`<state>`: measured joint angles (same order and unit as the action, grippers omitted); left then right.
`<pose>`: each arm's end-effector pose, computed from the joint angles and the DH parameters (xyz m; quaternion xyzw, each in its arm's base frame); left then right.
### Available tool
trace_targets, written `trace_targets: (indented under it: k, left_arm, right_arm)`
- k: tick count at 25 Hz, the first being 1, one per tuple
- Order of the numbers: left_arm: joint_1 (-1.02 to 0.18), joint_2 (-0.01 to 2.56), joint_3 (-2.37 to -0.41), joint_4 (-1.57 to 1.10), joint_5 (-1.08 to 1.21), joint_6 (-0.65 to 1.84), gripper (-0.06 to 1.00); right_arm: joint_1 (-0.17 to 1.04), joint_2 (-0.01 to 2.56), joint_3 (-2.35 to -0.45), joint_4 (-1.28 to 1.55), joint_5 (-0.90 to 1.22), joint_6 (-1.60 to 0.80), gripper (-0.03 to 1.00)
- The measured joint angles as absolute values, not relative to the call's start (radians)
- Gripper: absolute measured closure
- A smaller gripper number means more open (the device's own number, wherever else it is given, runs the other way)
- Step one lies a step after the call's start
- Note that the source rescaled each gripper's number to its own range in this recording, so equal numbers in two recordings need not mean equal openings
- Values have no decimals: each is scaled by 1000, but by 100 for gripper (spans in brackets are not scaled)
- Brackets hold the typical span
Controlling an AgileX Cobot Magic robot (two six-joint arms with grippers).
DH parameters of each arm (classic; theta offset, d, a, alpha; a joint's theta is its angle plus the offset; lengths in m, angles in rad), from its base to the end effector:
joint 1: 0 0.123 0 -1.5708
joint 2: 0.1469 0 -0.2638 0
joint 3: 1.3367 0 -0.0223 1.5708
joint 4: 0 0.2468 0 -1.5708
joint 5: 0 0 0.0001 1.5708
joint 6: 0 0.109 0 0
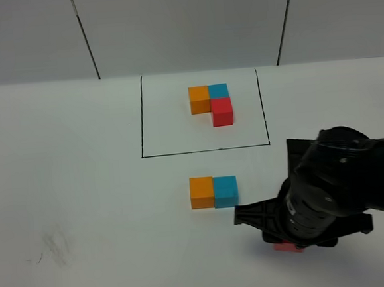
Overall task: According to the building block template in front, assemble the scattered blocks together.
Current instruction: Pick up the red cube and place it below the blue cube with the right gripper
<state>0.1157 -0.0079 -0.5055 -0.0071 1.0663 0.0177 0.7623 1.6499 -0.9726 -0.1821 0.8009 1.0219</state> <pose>0.0270 0.0025 0.2684 -0.0415 0.8502 0.0314 0.5239 0.2244 0.1946 0.1551 0.0717 0.9909 0.0252 0.1112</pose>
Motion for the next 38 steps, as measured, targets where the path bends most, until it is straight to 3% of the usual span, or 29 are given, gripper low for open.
trace_targets:
  k: [8, 28, 38]
  left_arm:
    - [116, -8, -505, -7, 1066, 18, 71]
    - [116, -8, -505, -7, 1066, 18, 71]
    - [116, -8, -505, 14, 1066, 19, 71]
  right_arm:
    - [802, 1822, -1144, -155, 817, 974, 74]
    - [822, 2080, -1363, -145, 849, 910, 74]
    - [791, 2094, -1377, -158, 854, 910, 74]
